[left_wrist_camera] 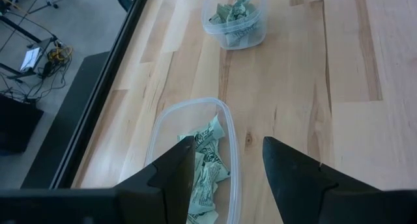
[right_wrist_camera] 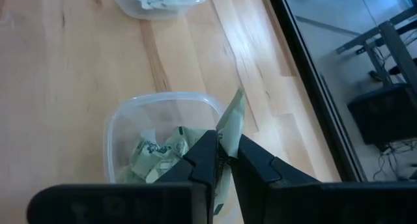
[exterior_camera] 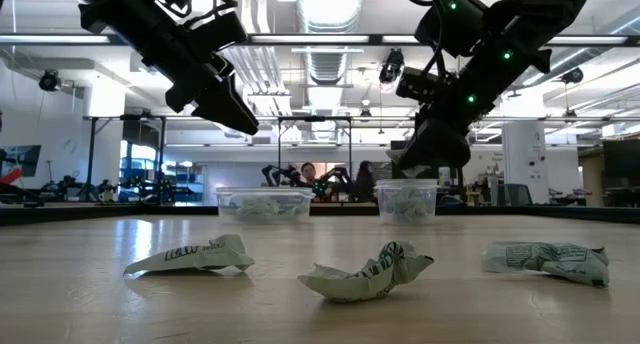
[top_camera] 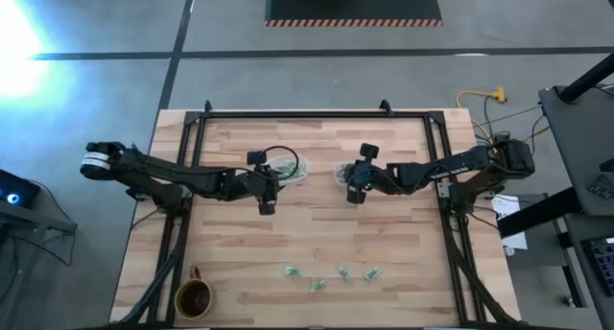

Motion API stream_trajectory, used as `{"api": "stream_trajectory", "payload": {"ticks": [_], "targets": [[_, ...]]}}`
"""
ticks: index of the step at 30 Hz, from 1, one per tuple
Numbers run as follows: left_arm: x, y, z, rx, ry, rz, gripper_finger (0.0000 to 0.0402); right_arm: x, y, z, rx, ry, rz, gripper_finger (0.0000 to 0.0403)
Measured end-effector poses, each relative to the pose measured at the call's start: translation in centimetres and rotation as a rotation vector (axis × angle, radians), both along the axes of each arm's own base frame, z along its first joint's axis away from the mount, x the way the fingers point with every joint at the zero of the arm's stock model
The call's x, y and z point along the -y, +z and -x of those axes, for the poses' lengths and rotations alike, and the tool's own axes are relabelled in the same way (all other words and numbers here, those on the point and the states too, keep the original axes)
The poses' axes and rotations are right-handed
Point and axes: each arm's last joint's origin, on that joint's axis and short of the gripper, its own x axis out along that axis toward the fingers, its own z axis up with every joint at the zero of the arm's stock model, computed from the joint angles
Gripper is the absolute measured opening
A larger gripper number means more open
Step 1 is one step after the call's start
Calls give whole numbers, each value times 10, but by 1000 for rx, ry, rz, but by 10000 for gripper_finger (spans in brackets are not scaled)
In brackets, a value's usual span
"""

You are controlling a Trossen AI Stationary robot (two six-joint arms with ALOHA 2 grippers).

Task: Pick and place Stevia / Truvia into bins
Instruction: Put the stevia packet into the transparent square container

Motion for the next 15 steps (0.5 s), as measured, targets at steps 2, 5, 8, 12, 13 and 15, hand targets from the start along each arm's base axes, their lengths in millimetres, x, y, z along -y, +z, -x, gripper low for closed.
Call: {"api": "stream_trajectory", "payload": {"ticks": [2,5,8,12,13,15], "targets": [[0,0,0,0,0,0,164,0,-1,1,-5,-1,1,34],[0,0,0,0,0,0,164,0,-2,1,-6,-2,2,34],[0,0,0,0,0,0,164,0,-2,2,-9,0,3,34],[0,0,0,0,0,0,164,0,-2,1,-9,0,3,34],[0,0,0,0,0,0,164,0,-2,1,-8,0,3,34],[0,0,0,0,0,0,164,0,-2,1,-8,-1,2,34]]}}
